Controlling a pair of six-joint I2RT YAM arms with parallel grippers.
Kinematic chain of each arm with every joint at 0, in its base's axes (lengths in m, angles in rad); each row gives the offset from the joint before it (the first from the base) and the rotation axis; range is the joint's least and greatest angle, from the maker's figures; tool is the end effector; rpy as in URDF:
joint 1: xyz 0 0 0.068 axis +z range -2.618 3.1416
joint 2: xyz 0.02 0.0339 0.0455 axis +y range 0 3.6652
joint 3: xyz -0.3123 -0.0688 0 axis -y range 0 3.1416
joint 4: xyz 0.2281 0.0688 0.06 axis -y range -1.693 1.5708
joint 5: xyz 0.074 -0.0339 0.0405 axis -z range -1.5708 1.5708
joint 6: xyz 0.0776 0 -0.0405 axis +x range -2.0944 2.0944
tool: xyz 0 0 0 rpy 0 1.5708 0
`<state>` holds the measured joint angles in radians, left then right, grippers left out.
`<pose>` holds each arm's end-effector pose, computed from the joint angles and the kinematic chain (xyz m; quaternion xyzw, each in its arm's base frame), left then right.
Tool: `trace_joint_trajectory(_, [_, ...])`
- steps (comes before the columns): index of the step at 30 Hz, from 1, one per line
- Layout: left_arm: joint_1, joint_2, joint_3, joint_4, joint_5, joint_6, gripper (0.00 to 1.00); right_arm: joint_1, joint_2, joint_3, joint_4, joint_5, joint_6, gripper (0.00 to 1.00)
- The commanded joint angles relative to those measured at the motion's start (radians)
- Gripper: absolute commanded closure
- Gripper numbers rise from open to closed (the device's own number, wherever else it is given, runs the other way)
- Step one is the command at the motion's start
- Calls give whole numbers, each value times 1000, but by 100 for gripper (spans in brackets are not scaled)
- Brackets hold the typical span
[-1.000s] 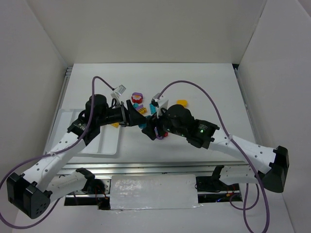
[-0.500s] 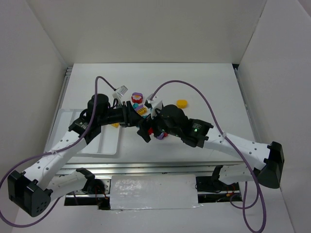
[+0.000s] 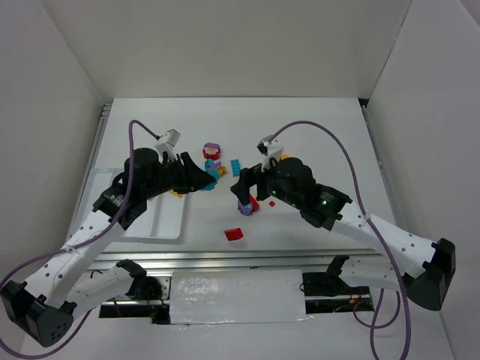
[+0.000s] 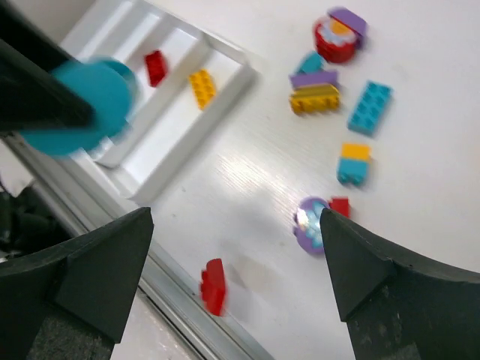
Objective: Sort the legos into containers by color
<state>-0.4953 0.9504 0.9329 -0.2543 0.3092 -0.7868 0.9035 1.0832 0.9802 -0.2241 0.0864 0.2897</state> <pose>0.1736 -0.1206 0.3839 -0.0221 0.7921 -0.4557 0.4056 0.1600 0.1923 0.3770 -0.2213 0.7817 0.2979 0.5012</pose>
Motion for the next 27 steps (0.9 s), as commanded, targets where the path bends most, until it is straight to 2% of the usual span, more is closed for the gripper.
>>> trace_joint_trajectory(1, [1,-64,72,-182,-368,23,100,-34,-87,-78,23,42,81,0])
trace_joint_trajectory(3, [30,-75,107,-318,-531,1,100,-44,-92,-78,-35,101,101,0])
trace_joint_trajectory(5, [78,-58,118,-385,-558,10,100,-46,-91,-68,-76,122,111,0])
trace_joint_trajectory(8, [219,-42,112,-407,-509,43,100,-46,-112,-87,-74,95,112,0])
trace_joint_trajectory(12, [464,-3,54,-393,-423,70,100,-46,-135,-112,-72,81,124,0])
trace_joint_trajectory(17, [658,56,6,-353,-354,80,100,-46,-143,-143,-69,38,128,0])
trace_joint_trajectory(23, [803,197,36,-317,-357,46,100,-45,-129,-167,-37,1,128,0])
trace_joint_trajectory(27, [821,374,87,-289,-371,17,99,-46,-111,-178,-6,-28,135,0])
